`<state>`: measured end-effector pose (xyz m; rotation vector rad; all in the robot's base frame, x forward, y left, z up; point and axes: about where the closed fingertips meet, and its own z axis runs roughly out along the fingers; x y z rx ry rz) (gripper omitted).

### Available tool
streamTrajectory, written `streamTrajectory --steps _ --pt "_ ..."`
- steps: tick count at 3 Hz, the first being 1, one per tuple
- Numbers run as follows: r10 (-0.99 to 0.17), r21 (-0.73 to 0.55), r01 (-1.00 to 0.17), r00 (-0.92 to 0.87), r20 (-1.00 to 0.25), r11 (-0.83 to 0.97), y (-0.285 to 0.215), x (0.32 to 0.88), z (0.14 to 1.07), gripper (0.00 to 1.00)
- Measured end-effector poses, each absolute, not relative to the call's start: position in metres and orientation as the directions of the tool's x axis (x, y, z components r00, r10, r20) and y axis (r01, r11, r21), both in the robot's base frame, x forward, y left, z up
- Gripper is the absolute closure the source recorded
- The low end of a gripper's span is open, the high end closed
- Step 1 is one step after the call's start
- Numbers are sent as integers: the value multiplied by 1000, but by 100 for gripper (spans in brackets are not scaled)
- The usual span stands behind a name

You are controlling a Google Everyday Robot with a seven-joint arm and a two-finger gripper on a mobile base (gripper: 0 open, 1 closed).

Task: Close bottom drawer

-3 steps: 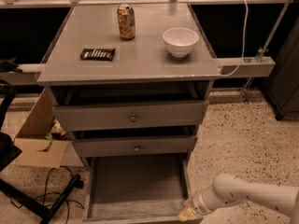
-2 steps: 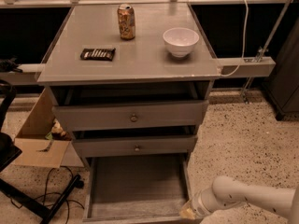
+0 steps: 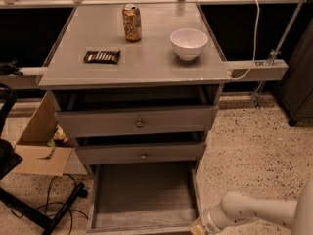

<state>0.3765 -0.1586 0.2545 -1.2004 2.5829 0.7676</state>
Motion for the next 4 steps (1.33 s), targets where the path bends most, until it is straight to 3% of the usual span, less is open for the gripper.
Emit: streamTrajectory --steps 2,3,4 --pt "-659 347 -725 -687 -306 595 -183 260 148 100" --pt "-656 321 -761 -648 -387 563 -174 244 113 100" --pt "-656 289 -810 -584 -478 510 -171 268 94 100"
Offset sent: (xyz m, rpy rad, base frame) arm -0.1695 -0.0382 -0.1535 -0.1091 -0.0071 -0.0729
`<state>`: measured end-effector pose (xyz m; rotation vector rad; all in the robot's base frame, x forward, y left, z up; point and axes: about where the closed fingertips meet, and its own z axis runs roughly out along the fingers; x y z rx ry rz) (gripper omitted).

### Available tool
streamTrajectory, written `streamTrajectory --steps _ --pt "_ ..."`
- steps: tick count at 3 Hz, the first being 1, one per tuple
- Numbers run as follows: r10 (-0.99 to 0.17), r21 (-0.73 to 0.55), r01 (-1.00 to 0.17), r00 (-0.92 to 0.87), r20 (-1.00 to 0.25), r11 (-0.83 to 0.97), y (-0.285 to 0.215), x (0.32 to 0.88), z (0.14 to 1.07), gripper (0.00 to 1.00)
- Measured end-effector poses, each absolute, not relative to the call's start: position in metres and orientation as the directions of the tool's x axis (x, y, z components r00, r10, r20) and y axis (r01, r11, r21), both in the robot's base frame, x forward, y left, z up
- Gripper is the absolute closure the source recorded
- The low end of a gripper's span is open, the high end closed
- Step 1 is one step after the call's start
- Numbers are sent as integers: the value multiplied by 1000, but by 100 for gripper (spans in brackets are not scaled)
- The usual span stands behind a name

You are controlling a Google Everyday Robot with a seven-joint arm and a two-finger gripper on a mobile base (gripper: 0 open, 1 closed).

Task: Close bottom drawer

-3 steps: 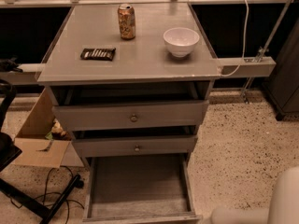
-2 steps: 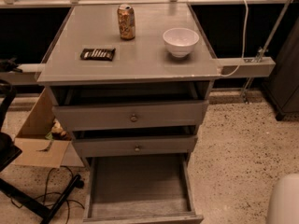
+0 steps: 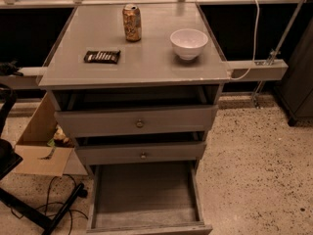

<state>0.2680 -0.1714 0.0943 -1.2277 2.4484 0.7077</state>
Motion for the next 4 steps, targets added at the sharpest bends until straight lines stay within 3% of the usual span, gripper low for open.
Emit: streamTrajectory --steps 2,4 --pt "-590 235 -879 -457 -666 415 -165 345 105 100" --pt "-551 194 -895 -405 -729 401 -163 364 129 100"
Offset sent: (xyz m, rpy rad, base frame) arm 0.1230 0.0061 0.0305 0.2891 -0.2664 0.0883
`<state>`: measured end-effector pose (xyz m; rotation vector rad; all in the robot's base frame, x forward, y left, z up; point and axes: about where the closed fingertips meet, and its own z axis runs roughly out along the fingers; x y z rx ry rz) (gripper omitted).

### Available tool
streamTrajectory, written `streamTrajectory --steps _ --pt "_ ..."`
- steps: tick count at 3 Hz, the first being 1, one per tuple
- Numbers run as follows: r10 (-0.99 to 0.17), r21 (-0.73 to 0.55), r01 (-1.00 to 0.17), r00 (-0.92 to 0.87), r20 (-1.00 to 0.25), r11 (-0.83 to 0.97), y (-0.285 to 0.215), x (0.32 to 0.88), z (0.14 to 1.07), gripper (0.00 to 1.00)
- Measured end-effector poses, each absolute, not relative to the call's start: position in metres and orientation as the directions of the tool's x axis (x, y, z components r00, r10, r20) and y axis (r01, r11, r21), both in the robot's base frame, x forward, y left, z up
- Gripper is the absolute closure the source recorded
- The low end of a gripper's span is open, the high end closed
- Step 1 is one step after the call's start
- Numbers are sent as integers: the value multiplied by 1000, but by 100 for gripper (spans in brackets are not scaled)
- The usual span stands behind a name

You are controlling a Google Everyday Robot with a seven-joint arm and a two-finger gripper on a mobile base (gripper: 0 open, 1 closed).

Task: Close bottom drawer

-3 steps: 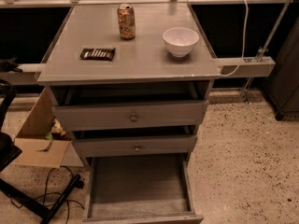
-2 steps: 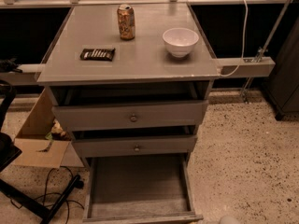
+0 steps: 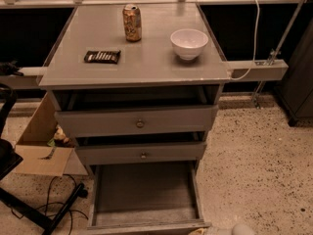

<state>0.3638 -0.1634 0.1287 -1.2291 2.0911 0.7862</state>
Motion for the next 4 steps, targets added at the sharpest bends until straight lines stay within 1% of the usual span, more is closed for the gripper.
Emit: streamTrajectory --steps 1,2,3,4 --pt "-546 185 -904 -386 -744 386 -160 372 121 100" --pt "-514 187 -924 -345 -786 334 -130 386 116 100" --pt "-475 172 -956 -269 -838 237 -89 407 123 100" --pt "-475 172 -956 -269 -838 237 -89 405 123 100"
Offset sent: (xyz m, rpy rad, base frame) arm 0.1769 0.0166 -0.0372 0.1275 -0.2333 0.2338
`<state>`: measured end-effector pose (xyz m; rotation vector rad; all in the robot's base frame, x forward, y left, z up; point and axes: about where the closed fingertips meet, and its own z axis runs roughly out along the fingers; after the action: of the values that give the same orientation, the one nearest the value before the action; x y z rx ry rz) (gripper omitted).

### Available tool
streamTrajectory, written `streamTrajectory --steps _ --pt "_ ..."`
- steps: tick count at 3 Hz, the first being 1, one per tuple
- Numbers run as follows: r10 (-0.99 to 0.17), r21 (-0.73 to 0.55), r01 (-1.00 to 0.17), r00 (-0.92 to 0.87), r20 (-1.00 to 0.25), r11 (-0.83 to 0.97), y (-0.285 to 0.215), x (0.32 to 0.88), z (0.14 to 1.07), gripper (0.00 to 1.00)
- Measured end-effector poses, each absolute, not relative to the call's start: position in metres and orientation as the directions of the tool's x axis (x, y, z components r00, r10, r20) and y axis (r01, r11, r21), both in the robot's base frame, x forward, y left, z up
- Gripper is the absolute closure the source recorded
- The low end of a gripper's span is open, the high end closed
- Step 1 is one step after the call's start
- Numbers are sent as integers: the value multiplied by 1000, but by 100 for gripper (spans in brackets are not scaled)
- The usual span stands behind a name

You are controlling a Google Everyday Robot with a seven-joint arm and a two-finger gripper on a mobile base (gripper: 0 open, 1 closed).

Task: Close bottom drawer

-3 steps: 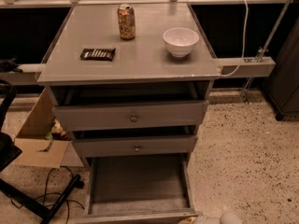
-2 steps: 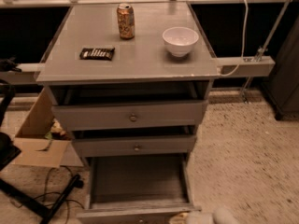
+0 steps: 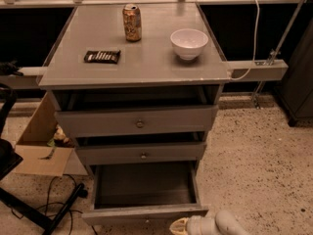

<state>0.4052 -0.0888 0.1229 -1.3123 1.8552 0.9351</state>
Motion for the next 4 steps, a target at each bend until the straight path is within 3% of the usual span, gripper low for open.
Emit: streamTrajectory --steps 1,4 --pt "-487 126 -965 -226 -844 229 -97 443 129 100" --pt "-499 75 -969 -186 -847 234 -109 486 139 100"
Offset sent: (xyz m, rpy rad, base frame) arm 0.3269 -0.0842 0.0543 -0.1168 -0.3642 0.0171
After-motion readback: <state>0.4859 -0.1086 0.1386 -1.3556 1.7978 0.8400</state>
